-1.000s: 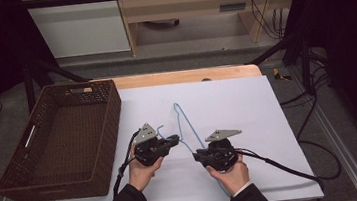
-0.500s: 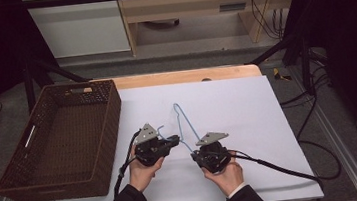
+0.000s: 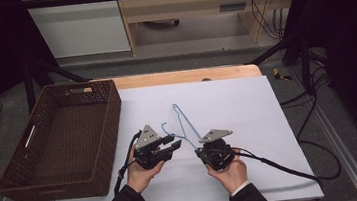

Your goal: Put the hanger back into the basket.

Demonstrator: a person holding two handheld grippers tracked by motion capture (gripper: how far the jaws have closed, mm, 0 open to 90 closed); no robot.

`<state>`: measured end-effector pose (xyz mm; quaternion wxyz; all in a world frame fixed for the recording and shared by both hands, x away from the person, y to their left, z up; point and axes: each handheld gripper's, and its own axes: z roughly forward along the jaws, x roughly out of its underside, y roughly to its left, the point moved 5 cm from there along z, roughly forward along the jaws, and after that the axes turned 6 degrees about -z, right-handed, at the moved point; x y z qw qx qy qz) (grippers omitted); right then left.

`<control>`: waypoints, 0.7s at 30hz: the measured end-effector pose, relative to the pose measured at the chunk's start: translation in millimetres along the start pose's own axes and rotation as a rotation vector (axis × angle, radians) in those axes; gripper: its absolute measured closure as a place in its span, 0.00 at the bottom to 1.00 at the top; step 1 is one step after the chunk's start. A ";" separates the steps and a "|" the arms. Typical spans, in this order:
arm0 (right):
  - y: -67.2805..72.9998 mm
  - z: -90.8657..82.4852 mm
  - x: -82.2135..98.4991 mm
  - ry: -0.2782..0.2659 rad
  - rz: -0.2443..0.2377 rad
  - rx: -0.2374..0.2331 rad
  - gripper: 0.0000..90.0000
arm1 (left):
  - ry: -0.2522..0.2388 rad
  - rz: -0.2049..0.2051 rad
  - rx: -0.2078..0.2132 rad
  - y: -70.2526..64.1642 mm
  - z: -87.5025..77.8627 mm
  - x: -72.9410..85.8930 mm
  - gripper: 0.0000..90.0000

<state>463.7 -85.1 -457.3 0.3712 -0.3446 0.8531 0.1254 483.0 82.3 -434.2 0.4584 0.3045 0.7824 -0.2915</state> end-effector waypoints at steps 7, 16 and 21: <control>-13.5 -25.6 -11.3 -0.038 -0.048 -0.070 0.97 | 0.005 0.035 -0.025 2.1 -20.0 -5.0 0.37; -22.6 -43.8 -21.7 -0.077 -0.080 -0.203 0.97 | 0.058 0.117 -0.073 5.4 -44.9 1.2 0.20; -20.5 -50.9 -22.1 -0.081 -0.101 -0.273 0.97 | 0.075 0.167 -0.103 7.3 -54.0 1.9 0.17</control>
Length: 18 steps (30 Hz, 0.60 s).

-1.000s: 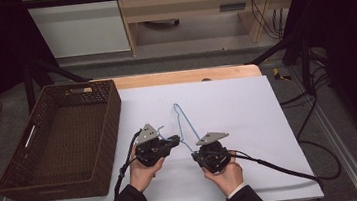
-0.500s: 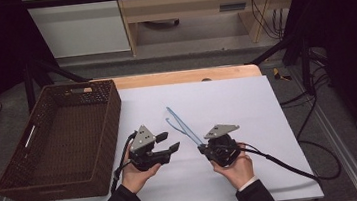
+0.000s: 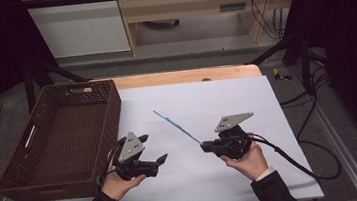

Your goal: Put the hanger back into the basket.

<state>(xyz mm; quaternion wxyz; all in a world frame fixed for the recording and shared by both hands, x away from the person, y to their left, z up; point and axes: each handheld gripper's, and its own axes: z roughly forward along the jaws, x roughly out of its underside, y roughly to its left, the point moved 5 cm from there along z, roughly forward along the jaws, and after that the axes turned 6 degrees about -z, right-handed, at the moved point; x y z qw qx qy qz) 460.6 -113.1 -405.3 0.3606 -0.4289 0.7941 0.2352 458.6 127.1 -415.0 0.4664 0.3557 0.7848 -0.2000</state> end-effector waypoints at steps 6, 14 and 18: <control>8.4 -0.4 1.8 0.002 -0.002 -0.054 0.97 | 0.014 0.060 -0.027 2.2 -2.4 -2.4 0.17; 17.3 4.9 5.6 0.003 -0.013 -0.095 0.97 | 0.042 0.123 -0.050 2.3 10.4 -2.8 0.18; 20.2 6.0 6.9 0.007 -0.002 -0.113 0.97 | 0.068 0.181 -0.059 2.3 17.9 -2.1 0.20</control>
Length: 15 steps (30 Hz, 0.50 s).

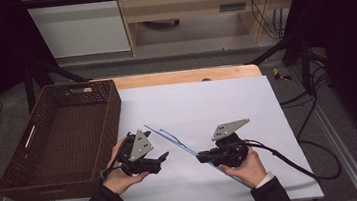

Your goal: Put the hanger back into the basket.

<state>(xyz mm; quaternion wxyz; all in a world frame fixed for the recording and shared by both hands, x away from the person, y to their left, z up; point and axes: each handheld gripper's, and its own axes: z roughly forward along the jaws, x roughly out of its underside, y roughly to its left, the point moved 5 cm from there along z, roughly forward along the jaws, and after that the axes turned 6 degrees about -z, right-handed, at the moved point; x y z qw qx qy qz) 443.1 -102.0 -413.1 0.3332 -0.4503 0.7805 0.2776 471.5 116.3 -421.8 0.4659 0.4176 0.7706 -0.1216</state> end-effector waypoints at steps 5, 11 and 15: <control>0.7 0.3 0.8 0.003 0.008 -0.009 0.97 | 0.016 0.072 -0.018 -1.4 6.6 0.9 0.24; 1.7 1.0 1.8 0.003 0.022 -0.030 0.97 | 0.017 0.153 -0.063 -2.4 14.5 2.5 0.34; 2.2 0.8 1.9 0.000 0.025 -0.039 0.97 | 0.017 0.192 -0.082 -2.9 20.3 3.5 0.40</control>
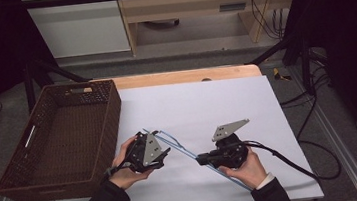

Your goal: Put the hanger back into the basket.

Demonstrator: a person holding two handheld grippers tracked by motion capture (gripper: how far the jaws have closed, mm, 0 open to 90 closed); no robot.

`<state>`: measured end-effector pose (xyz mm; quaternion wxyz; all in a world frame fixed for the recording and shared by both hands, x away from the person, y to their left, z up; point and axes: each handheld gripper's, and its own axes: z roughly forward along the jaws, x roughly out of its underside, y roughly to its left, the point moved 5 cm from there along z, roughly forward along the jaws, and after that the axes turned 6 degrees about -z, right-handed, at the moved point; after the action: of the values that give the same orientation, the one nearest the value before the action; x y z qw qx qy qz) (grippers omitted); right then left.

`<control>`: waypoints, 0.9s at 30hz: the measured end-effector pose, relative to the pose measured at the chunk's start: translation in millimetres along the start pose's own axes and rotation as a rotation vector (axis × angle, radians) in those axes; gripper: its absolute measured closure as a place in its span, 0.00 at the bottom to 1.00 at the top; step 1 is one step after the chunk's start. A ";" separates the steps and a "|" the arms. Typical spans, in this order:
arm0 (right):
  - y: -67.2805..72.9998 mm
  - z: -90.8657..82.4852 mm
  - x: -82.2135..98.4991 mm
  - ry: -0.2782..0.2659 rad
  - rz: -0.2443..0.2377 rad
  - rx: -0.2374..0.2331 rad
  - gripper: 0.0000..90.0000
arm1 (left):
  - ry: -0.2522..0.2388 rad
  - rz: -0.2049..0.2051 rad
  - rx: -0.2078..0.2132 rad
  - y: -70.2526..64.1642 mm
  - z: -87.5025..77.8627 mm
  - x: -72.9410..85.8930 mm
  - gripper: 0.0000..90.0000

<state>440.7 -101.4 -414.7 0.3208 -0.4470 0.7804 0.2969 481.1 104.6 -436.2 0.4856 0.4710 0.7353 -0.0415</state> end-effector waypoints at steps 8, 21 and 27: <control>1.3 -0.5 0.0 -0.001 0.006 -0.017 0.97 | 0.001 0.053 -0.027 0.2 9.2 2.2 0.52; 3.2 -3.4 -0.4 -0.004 0.009 -0.036 0.97 | 0.003 0.137 -0.061 -3.1 10.6 4.1 0.84; 1.2 -4.3 -0.2 -0.006 0.004 -0.026 0.97 | 0.015 0.184 -0.071 -6.2 9.7 5.5 0.87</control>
<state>438.7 -104.0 -411.7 0.3168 -0.4487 0.7765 0.3088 482.6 99.7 -447.9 0.4983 0.5193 0.6935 0.0326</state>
